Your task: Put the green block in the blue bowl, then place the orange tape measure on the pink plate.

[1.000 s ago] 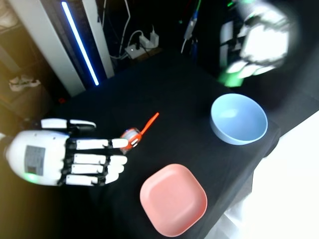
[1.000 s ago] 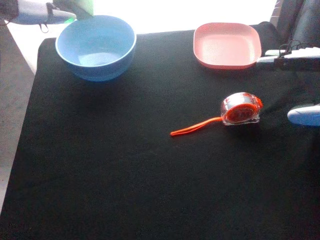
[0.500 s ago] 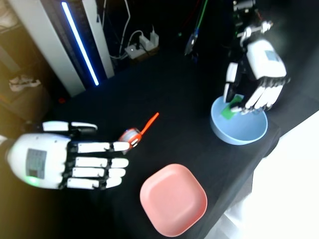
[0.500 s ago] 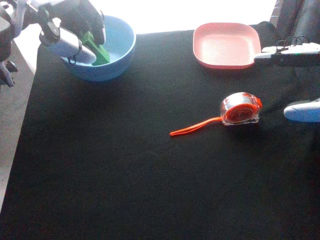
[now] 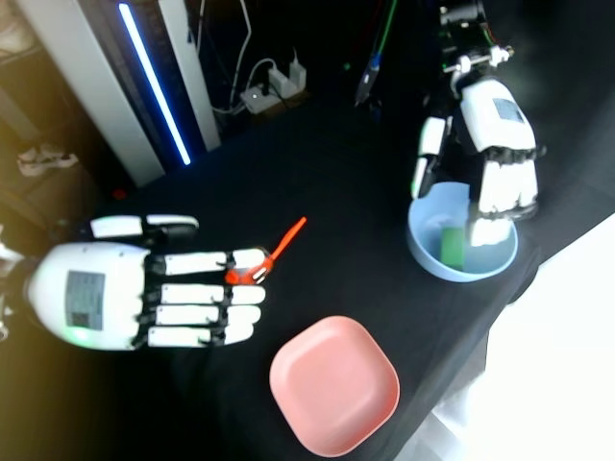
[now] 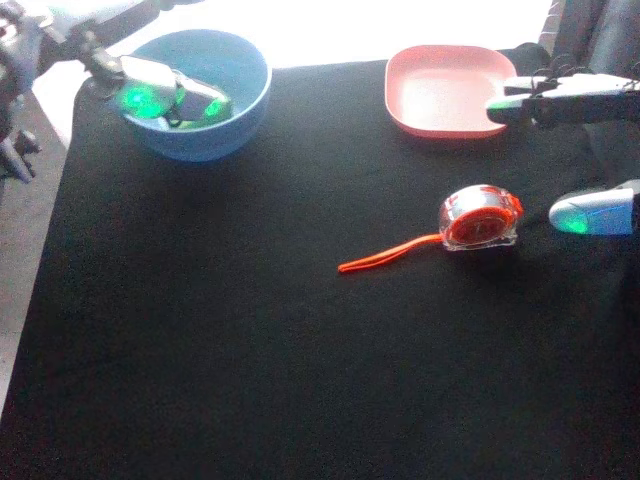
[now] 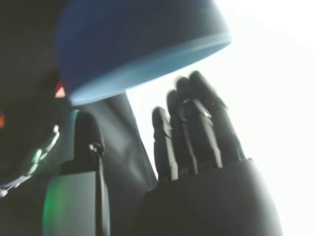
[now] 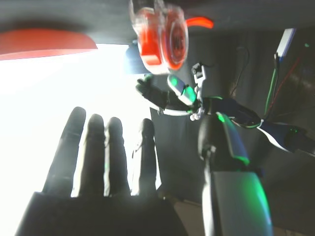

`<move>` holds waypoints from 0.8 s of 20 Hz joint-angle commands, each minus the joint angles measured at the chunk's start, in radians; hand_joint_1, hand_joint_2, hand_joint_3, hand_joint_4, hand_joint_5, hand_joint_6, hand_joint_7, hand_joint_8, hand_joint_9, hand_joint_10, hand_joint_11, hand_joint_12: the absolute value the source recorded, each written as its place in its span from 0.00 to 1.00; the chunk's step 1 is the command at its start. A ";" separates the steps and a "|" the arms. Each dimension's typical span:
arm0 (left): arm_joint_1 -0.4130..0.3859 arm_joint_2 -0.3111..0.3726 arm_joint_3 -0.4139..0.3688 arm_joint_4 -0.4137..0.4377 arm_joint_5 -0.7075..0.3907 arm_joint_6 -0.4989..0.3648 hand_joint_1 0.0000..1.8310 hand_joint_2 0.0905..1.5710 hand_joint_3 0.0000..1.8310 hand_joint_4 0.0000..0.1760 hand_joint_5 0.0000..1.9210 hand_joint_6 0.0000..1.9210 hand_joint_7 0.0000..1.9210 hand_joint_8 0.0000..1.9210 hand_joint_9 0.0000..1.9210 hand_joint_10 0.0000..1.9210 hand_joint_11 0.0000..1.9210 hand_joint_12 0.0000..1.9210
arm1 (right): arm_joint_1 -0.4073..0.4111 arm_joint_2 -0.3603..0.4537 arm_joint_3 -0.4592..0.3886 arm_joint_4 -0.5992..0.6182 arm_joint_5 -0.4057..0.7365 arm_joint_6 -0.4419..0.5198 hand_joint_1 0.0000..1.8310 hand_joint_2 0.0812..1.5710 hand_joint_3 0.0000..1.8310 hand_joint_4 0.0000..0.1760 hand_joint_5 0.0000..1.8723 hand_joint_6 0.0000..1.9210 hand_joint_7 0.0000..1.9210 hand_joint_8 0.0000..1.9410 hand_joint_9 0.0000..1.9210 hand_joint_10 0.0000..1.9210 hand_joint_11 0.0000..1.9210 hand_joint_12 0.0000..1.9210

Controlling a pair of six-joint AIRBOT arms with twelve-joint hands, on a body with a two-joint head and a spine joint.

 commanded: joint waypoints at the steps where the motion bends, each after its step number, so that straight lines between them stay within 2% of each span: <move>1: 0.025 0.036 -0.017 -0.037 -0.207 -0.013 0.43 0.64 0.00 0.88 0.09 0.00 0.04 0.00 0.02 0.00 0.00 0.22 | 0.023 -0.004 0.008 0.046 0.114 0.005 0.37 0.62 0.00 0.76 0.21 0.00 0.10 0.00 0.15 0.00 0.01 0.48; 2: 0.085 0.075 -0.065 -0.081 -0.304 -0.016 0.42 0.65 0.00 0.86 0.08 0.00 0.04 0.00 0.02 0.00 0.00 0.21 | 0.039 -0.011 0.014 0.036 0.114 0.005 0.38 0.61 0.00 0.72 0.21 0.00 0.10 0.00 0.14 0.00 0.00 0.45; 3: 0.140 0.097 -0.094 -0.118 -0.365 -0.016 0.39 0.64 0.00 0.83 0.08 0.00 0.03 0.00 0.00 0.00 0.00 0.13 | 0.051 -0.019 0.020 0.029 0.114 0.005 0.40 0.61 0.00 0.76 0.20 0.00 0.09 0.00 0.13 0.00 0.00 0.43; 4: 0.215 0.126 -0.132 -0.166 -0.446 -0.017 0.38 0.65 0.00 0.81 0.07 0.00 0.02 0.00 0.00 0.00 0.00 0.05 | 0.071 -0.034 0.034 0.012 0.111 0.005 0.42 0.62 0.00 0.64 0.21 0.00 0.09 0.00 0.12 0.00 0.00 0.40; 5: 0.280 0.143 -0.165 -0.204 -0.512 -0.024 0.35 0.66 0.00 0.88 0.07 0.00 0.01 0.00 0.00 0.00 0.00 0.01 | 0.085 -0.046 0.043 -0.006 0.093 0.006 0.45 0.62 0.00 0.70 0.21 0.00 0.09 0.00 0.11 0.00 0.00 0.39; 6: 0.370 0.156 -0.197 -0.235 -0.585 -0.048 0.34 0.66 0.00 0.94 0.08 0.00 0.01 0.00 0.00 0.00 0.00 0.00 | 0.089 -0.057 0.052 -0.014 0.084 0.008 0.48 0.62 0.00 0.69 0.21 0.00 0.09 0.00 0.10 0.00 0.00 0.37; 7: 0.435 0.170 -0.231 -0.251 -0.625 -0.059 0.31 0.62 0.00 0.71 0.08 0.00 0.01 0.00 0.00 0.00 0.00 0.00 | 0.098 -0.061 0.056 -0.035 0.059 0.010 0.50 0.63 0.00 0.71 0.21 0.00 0.10 0.00 0.10 0.00 0.00 0.35; 8: 0.486 0.186 -0.263 -0.266 -0.652 -0.059 0.32 0.60 0.00 0.63 0.07 0.00 0.01 0.00 0.00 0.00 0.00 0.00 | 0.116 -0.064 0.060 -0.069 0.027 0.014 0.48 0.63 0.00 0.80 0.20 0.00 0.09 0.00 0.10 0.00 0.00 0.37; 9: 0.526 0.198 -0.283 -0.279 -0.670 -0.059 0.35 0.59 0.00 0.65 0.08 0.00 0.02 0.00 0.00 0.00 0.00 0.00 | 0.132 -0.069 0.065 -0.101 0.003 0.024 0.48 0.64 0.00 0.85 0.20 0.00 0.11 0.00 0.12 0.00 0.00 0.43; 10: 0.574 0.213 -0.308 -0.299 -0.698 -0.059 0.43 0.60 0.00 0.70 0.08 0.00 0.02 0.00 0.00 0.00 0.00 0.00 | 0.146 -0.082 0.079 -0.139 -0.019 0.046 0.47 0.64 0.00 0.85 0.20 0.00 0.12 0.00 0.13 0.00 0.00 0.45; 11: 0.626 0.226 -0.330 -0.321 -0.726 -0.060 0.51 0.60 0.00 0.62 0.07 0.00 0.02 0.00 0.00 0.00 0.00 0.00 | 0.157 -0.096 0.094 -0.187 -0.040 0.080 0.46 0.63 0.00 0.92 0.20 0.00 0.12 0.00 0.12 0.00 0.00 0.45; 12: 0.659 0.233 -0.346 -0.331 -0.736 -0.061 0.51 0.60 0.00 0.48 0.07 0.00 0.02 0.00 0.00 0.00 0.01 0.00 | 0.165 -0.103 0.103 -0.223 -0.058 0.098 0.45 0.63 0.00 0.92 0.20 0.00 0.12 0.00 0.12 0.00 0.00 0.49; 13: 0.675 0.234 -0.351 -0.330 -0.726 -0.071 0.51 0.59 0.00 0.50 0.07 0.00 0.02 0.00 0.00 0.00 0.01 0.00 | 0.171 -0.104 0.104 -0.255 -0.079 0.102 0.47 0.62 0.00 0.89 0.21 0.00 0.12 0.00 0.12 0.00 0.00 0.49; 14: 0.676 0.232 -0.351 -0.324 -0.711 -0.078 0.49 0.56 0.00 0.63 0.07 0.00 0.02 0.00 0.00 0.00 0.02 0.01 | 0.172 -0.104 0.105 -0.274 -0.094 0.102 0.48 0.62 0.00 0.86 0.22 0.00 0.14 0.00 0.13 0.00 0.00 0.48; 15: 0.677 0.229 -0.350 -0.322 -0.696 -0.078 0.47 0.55 0.00 0.55 0.08 0.00 0.02 0.00 0.00 0.00 0.02 0.01 | 0.173 -0.104 0.107 -0.291 -0.109 0.102 0.50 0.61 0.00 0.90 0.24 0.00 0.15 0.00 0.15 0.00 0.00 0.50; 16: 0.677 0.223 -0.349 -0.321 -0.687 -0.079 0.48 0.54 0.00 0.53 0.08 0.00 0.03 0.00 0.00 0.00 0.01 0.01 | 0.174 -0.107 0.110 -0.303 -0.124 0.102 0.50 0.61 0.00 0.92 0.25 0.00 0.16 0.00 0.16 0.01 0.00 0.51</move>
